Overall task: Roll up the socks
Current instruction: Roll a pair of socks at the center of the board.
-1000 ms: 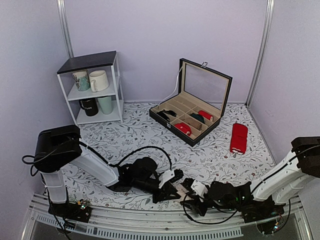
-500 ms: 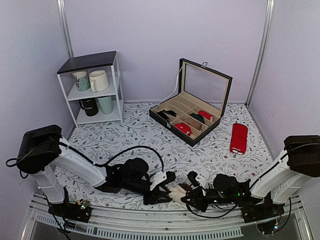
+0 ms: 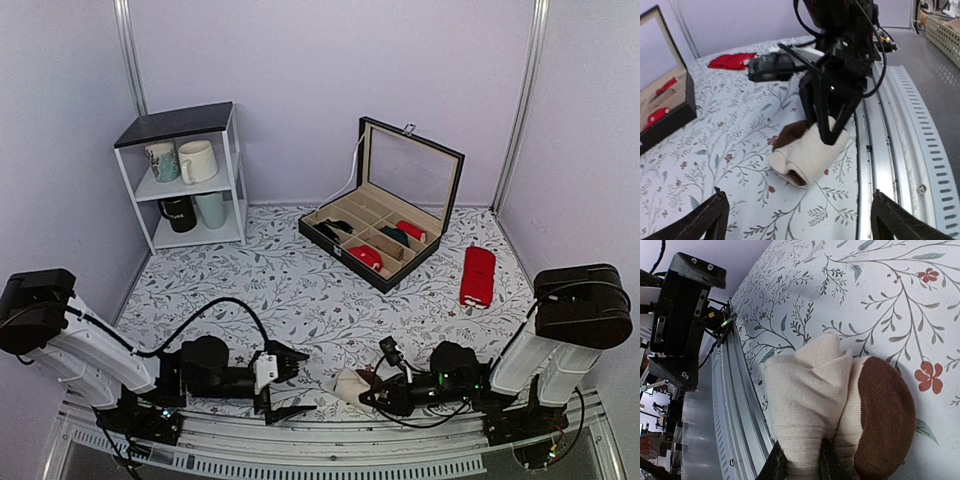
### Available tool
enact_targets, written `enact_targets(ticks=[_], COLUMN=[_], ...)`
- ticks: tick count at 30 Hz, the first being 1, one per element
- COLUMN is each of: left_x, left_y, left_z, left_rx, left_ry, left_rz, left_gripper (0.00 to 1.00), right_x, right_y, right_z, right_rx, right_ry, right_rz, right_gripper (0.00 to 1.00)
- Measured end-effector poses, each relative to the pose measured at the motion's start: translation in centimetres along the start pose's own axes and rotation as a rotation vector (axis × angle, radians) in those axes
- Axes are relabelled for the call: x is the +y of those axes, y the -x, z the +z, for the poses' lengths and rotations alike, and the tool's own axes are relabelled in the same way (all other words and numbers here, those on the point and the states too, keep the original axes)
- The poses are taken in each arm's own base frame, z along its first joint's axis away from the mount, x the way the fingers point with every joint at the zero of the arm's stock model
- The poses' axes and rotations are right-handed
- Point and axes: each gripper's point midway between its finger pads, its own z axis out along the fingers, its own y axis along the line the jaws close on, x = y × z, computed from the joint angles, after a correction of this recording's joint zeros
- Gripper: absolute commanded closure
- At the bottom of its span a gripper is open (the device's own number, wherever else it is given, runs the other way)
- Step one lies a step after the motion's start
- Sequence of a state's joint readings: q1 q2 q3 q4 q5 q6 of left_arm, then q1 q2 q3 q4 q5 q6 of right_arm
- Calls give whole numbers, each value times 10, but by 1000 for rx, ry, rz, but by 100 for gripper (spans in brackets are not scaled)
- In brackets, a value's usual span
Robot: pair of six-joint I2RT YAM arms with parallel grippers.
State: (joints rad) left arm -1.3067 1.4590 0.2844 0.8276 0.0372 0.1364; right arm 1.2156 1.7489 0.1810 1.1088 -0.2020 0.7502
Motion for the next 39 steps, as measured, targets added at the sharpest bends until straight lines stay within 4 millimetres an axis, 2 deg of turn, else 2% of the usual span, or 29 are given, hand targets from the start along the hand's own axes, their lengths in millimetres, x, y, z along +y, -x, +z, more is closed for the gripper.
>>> enact_targets(ticks=[3, 5, 8, 11, 14, 20, 31, 34, 39], left_x=[14, 24, 24, 13, 0, -21, -29, -28, -24], left_y=[10, 15, 24, 32, 24, 0, -25, -31, -29], left_z=[-13, -13, 1, 17, 26, 54, 62, 66, 72], left_rx=[-94, -128, -141, -147, -123, -7, 79, 104, 112], left_ry=[80, 98, 54, -14, -86, -219, -258, -253, -236], left_rz=[8, -9, -6, 22, 41, 31, 8, 4, 1], left_gripper=[0, 1, 9, 14, 23, 19, 25, 36, 55], right_x=[2, 3, 5, 5, 5, 6, 8, 8, 8], right_y=[-3, -3, -4, -6, -6, -4, -5, -5, -6], right_z=[-1, -1, 0, 0, 0, 2, 6, 5, 6], right_rx=[14, 18, 29, 42, 52, 74, 102, 103, 104], right_ry=[12, 17, 28, 36, 40, 57, 76, 77, 76], right_rz=[27, 37, 43, 52, 57, 55, 31, 26, 24], right_gripper=[89, 89, 89, 89, 89, 89, 89, 89, 89])
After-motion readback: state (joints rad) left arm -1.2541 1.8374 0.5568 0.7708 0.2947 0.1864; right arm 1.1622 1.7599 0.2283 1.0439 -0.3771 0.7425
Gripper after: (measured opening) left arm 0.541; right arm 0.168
